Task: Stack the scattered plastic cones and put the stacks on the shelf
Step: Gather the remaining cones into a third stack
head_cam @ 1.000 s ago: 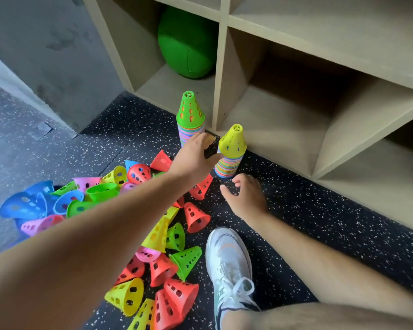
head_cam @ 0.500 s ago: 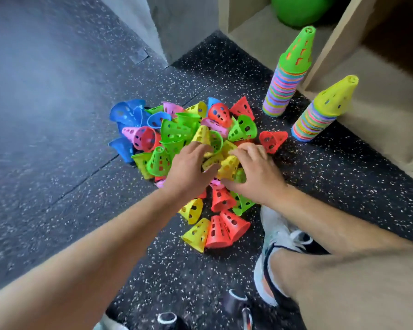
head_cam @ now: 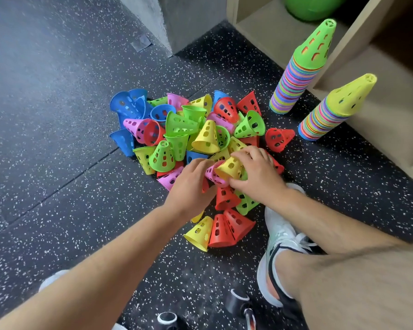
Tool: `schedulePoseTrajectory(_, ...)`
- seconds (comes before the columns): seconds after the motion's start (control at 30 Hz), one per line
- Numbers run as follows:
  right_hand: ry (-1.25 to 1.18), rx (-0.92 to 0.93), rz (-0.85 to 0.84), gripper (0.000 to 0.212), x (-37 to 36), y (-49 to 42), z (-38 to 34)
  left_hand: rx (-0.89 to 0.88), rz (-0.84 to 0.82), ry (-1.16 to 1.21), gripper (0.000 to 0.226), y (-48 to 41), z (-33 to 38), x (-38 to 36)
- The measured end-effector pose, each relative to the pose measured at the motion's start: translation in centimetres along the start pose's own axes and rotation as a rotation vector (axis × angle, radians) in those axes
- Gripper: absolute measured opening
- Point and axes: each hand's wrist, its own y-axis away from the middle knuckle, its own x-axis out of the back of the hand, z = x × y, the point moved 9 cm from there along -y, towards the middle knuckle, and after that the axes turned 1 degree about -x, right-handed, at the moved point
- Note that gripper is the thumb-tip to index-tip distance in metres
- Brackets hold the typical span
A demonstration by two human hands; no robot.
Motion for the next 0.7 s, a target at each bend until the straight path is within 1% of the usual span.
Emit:
schedulePoseTrajectory(0.07,-0.108,-0.027,0.066,0.051,1.1,0.0,0.3,0.010,0.025,0.026,0.062,0.2,-0.5,0.4)
schedulePoseTrajectory(0.13,-0.259,-0.060,0.048,0.036,1.4,-0.2,0.4,0.015,0.042,0.054,0.067,0.3,-0.6,0.6)
schedulePoseTrajectory(0.17,-0.295,-0.062,0.026,0.028,1.4,-0.4,0.2,0.008,0.044,0.063,0.068,0.3,-0.6,0.7)
schedulePoseTrajectory(0.27,-0.261,-0.017,0.017,0.010,1.5,-0.6,-0.8,-0.023,0.035,0.063,0.075,0.3,-0.2,0.3)
schedulePoseTrajectory(0.33,-0.259,0.007,0.051,0.009,2.1,-0.9,-1.4,-0.033,0.023,0.077,0.086,0.2,-0.1,0.0)
schedulePoseTrajectory(0.4,-0.316,0.016,0.075,0.010,3.1,-1.4,-2.1,-0.036,0.015,0.119,0.097,0.1,0.0,-0.1)
schedulePoseTrajectory(0.47,-0.395,0.025,0.066,0.008,3.8,-1.9,-3.0,-0.020,0.039,0.192,0.104,0.0,0.0,0.2)
schedulePoseTrajectory(0.53,-0.466,0.025,0.009,0.008,3.9,-2.4,-3.8,0.007,0.097,0.260,0.101,-0.1,0.0,1.1)
schedulePoseTrajectory(0.6,-0.544,0.026,-0.052,0.009,3.7,-2.9,-4.4,0.019,0.157,0.298,0.092,-0.2,0.0,2.0)
schedulePoseTrajectory(0.63,-0.567,0.040,-0.043,0.011,3.9,-3.2,-4.6,0.028,0.179,0.308,0.088,-0.3,-0.2,2.4)
schedulePoseTrajectory(0.7,-0.539,0.072,0.046,0.015,4.8,-4.0,-4.5,0.069,0.215,0.296,0.085,-0.2,-1.2,3.0)
